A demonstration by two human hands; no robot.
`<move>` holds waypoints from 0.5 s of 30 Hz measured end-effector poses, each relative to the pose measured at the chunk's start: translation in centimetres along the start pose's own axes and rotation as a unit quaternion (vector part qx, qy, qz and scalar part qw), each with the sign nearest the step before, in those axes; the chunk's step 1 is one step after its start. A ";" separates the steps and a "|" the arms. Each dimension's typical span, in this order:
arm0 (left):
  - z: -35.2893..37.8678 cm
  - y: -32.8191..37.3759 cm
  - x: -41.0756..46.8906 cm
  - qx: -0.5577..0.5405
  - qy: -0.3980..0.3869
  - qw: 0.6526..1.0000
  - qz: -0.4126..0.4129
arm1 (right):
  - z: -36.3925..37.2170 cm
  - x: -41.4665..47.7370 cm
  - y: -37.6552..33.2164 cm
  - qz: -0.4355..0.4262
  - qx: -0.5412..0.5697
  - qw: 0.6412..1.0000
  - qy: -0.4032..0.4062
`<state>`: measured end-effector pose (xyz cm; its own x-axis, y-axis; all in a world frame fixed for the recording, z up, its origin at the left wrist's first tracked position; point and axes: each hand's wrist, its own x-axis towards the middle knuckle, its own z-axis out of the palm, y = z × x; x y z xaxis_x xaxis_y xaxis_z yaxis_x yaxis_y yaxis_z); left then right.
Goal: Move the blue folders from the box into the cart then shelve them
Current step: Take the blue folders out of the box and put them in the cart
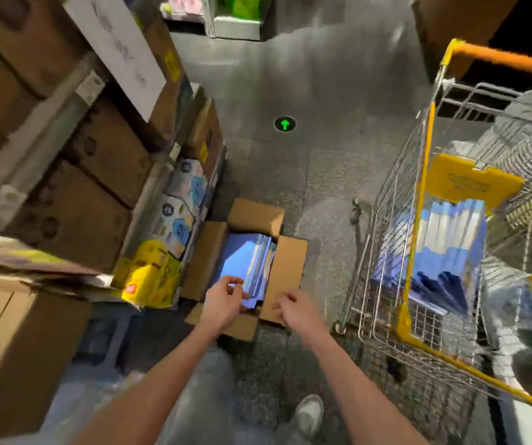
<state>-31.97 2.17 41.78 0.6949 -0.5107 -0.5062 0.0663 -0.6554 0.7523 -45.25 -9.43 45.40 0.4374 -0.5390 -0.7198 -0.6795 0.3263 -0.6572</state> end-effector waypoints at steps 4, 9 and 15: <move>-2.6 -1.8 5.4 -0.010 -0.025 1.000 -0.010 | 4.5 4.3 -2.3 0.041 -0.031 0.999 -0.005; -5.7 -4.3 14.3 -0.007 -0.070 0.996 -0.054 | 11.2 12.1 -4.1 0.087 -0.054 0.995 0.017; -7.2 -6.5 23.0 0.021 -0.083 0.992 -0.088 | 16.6 19.9 -6.0 0.151 0.002 0.987 0.059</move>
<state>-11.20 -1.33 28.29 0.5478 -0.4688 -0.6929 0.1442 -0.7629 0.6302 -22.69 -9.22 31.35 0.1426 -0.5031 -0.8524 -0.7663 0.4889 -0.4168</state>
